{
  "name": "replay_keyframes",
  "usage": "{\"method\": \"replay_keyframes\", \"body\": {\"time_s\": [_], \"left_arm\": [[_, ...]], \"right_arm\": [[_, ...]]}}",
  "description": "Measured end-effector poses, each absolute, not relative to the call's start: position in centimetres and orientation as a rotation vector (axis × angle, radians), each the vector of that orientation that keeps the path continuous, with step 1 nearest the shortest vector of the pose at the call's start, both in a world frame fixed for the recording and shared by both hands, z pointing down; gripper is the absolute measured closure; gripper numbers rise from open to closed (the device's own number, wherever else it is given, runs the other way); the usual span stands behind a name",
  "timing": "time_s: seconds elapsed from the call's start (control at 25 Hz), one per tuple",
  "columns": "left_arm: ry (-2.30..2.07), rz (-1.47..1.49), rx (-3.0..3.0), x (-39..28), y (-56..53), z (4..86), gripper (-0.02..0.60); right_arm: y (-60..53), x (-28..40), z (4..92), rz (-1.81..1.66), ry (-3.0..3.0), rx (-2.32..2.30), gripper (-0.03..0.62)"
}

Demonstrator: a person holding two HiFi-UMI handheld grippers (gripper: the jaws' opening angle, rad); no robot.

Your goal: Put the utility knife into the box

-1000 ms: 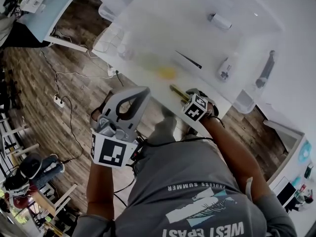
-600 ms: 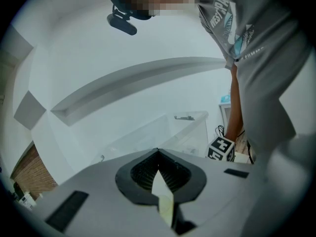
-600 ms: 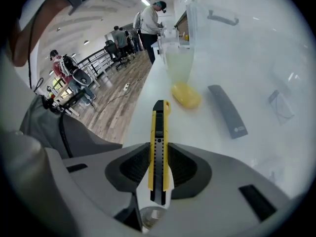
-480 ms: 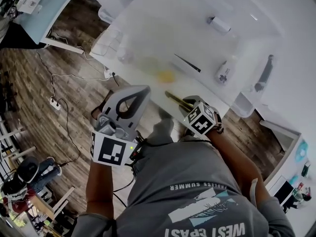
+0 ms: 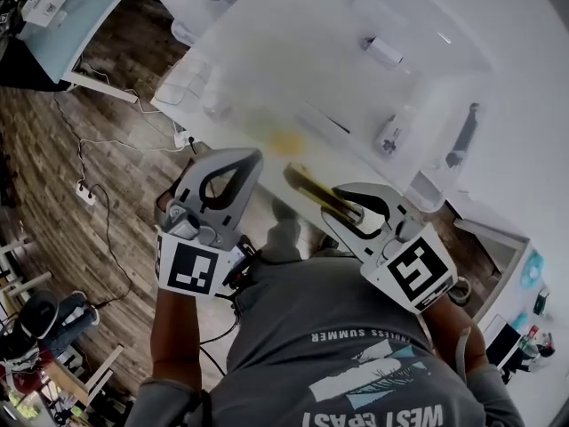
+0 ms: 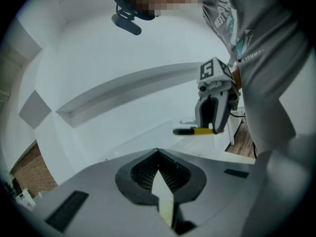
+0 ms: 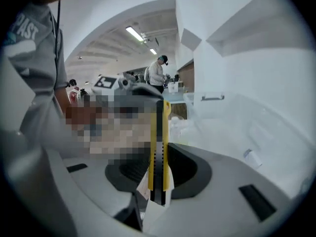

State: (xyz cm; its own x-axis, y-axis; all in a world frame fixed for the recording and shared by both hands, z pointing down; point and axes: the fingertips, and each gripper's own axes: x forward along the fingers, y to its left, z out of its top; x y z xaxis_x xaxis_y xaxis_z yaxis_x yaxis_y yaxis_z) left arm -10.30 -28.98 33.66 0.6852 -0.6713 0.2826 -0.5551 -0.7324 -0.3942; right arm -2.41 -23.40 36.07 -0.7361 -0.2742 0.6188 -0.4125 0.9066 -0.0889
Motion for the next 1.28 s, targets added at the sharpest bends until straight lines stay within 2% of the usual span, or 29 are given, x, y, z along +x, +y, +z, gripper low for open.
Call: {"method": "replay_keyframes", "body": {"time_s": [0.2, 0.6, 0.92, 1.28], "left_arm": [[1.001, -0.553, -2.622, -10.7, -29.1, 33.3, 0.574], [1.05, -0.536, -2.619, -12.6, -29.5, 33.6, 0.574], [1.085, -0.548, -2.622, -14.1, -29.9, 34.2, 0.574], [1.132, -0.576, -2.629, -16.3, -30.3, 35.9, 0.574]], "right_arm": [[-25.9, -1.2, 30.4, 0.263, -2.48, 0.642, 0.473], [-33.5, 3.9, 29.8, -0.036, -2.221, 0.757, 0.473], [-39.8, 3.7, 34.1, -0.067, -2.131, 0.703, 0.473], [-45.4, 4.4, 45.3, 0.048, -1.972, 0.63, 0.473]]}}
